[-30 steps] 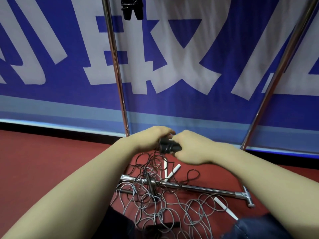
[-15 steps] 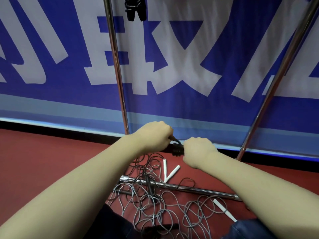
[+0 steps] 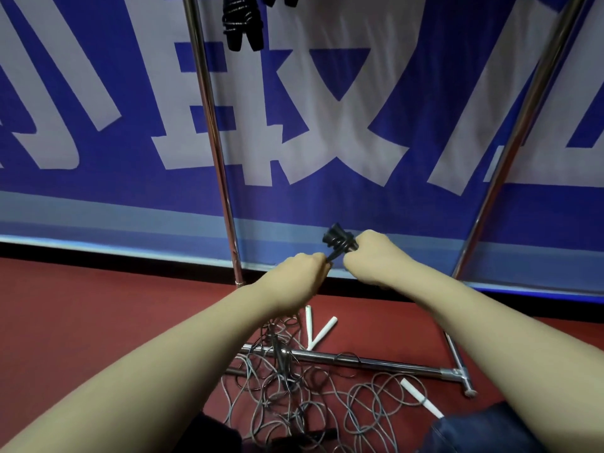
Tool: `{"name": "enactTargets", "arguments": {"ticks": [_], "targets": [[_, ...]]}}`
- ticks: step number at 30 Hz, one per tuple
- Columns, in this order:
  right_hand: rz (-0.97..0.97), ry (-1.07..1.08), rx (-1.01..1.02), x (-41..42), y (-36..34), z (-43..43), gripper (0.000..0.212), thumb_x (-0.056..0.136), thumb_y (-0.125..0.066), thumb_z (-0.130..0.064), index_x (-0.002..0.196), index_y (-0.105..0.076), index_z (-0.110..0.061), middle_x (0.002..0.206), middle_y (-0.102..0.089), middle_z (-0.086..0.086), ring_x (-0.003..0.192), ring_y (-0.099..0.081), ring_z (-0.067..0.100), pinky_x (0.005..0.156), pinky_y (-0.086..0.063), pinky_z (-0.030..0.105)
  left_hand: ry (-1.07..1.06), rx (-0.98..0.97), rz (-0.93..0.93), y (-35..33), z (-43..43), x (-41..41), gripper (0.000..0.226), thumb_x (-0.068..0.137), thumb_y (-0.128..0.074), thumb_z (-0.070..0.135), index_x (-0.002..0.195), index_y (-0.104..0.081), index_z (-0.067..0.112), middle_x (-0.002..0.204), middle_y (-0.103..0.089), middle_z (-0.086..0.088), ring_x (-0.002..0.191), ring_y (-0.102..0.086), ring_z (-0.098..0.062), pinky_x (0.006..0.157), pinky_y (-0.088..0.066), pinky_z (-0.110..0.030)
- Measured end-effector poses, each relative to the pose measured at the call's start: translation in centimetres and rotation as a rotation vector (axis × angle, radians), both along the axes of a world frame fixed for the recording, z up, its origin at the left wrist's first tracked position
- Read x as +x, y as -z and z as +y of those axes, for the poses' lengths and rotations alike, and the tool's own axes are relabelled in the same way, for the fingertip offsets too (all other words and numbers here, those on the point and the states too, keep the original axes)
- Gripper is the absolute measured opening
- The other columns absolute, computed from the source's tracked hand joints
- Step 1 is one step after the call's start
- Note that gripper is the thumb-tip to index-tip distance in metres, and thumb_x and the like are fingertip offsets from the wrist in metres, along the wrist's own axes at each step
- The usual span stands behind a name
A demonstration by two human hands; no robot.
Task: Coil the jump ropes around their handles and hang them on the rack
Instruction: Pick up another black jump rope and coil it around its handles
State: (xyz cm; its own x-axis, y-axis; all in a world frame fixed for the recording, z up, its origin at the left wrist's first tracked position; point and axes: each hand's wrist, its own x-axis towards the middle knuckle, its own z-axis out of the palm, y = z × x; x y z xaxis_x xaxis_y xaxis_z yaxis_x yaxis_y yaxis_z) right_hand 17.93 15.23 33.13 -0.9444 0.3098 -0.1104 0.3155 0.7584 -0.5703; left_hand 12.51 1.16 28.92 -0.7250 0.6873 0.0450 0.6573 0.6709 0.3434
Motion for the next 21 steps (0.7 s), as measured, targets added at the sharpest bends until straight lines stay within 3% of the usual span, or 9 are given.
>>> {"name": "enactTargets", "arguments": {"ticks": [3, 5, 8, 11, 14, 17, 21], "targets": [[0.001, -0.125, -0.064, 1.0, -0.5, -1.3, 0.032, 0.083, -0.053, -0.007, 0.057, -0.037, -0.015, 0.051, -0.039, 0.000, 0.046, -0.032, 0.017, 0.046, -0.023, 0.024, 0.022, 0.016, -0.069, 0.3, -0.6, -1.0, 0.019, 0.102, -0.037, 0.017, 0.089, -0.048, 0.008, 0.085, -0.064, -0.017, 0.077, -0.059, -0.040, 0.073, -0.050, -0.049], [-0.027, -0.293, -0.009, 1.6, -0.4, -2.2, 0.035, 0.082, -0.057, -0.008, 0.054, -0.036, -0.015, 0.050, -0.037, -0.002, 0.047, -0.031, 0.015, 0.046, -0.023, 0.026, 0.029, -0.005, -0.118, -0.1, -1.7, -1.9, 0.011, 0.094, -0.050, 0.018, 0.092, -0.052, 0.007, 0.093, -0.067, -0.017, 0.085, -0.063, -0.039, 0.075, -0.052, -0.048], [-0.098, -0.453, 0.134, 2.1, 0.3, -3.2, 0.030, 0.082, -0.053, -0.006, 0.059, -0.036, -0.014, 0.056, -0.039, 0.001, 0.051, -0.033, 0.018, 0.048, -0.025, 0.029, 0.067, -0.003, -0.094, -0.9, -2.9, -2.9, 0.044, 0.087, -0.065, 0.028, 0.126, -0.053, 0.011, 0.108, -0.065, -0.011, 0.105, -0.061, -0.032, 0.084, -0.049, -0.040], [-0.150, -0.565, 0.309, 2.5, 0.9, -3.8, 0.020, 0.082, -0.051, -0.008, 0.064, -0.042, -0.013, 0.063, -0.045, 0.005, 0.056, -0.042, 0.021, 0.052, -0.031, 0.032, 0.041, -0.060, 0.060, -1.1, -3.2, -3.2, 0.041, 0.103, -0.048, 0.028, 0.141, -0.039, 0.020, 0.097, -0.059, -0.007, 0.104, -0.058, -0.033, 0.071, -0.033, -0.031], [-0.234, -0.602, 0.577, 2.4, 1.6, -4.0, 0.006, 0.086, -0.051, -0.016, 0.082, -0.055, -0.012, 0.085, -0.057, 0.005, 0.079, -0.055, 0.027, 0.063, -0.037, 0.031, 0.019, -0.247, 0.245, -1.4, -2.9, -3.3, 0.032, 0.106, -0.036, 0.035, 0.128, -0.047, 0.015, 0.109, -0.064, -0.017, 0.102, -0.058, -0.038, 0.070, -0.031, -0.033], [-0.249, -0.465, 0.746, 1.2, 2.9, -3.0, 0.018, 0.090, -0.050, -0.018, 0.104, -0.062, -0.013, 0.111, -0.065, 0.007, 0.096, -0.061, 0.029, 0.071, -0.039, 0.031, 0.036, -0.404, 0.364, -2.2, -1.8, -2.7, 0.027, 0.104, -0.041, 0.030, 0.112, -0.057, 0.010, 0.112, -0.065, -0.016, 0.103, -0.060, -0.038, 0.070, -0.033, -0.032], [-0.183, -0.214, 0.740, -0.4, 3.4, -0.5, 0.023, 0.091, -0.051, -0.020, 0.111, -0.061, -0.015, 0.116, -0.064, 0.005, 0.107, -0.062, 0.026, 0.076, -0.040, 0.031, 0.129, -0.340, 0.218, -2.3, 0.0, -0.3, 0.038, 0.102, -0.045, 0.042, 0.093, -0.059, 0.008, 0.099, -0.065, -0.016, 0.089, -0.056, -0.034, 0.068, -0.034, -0.032]]}}
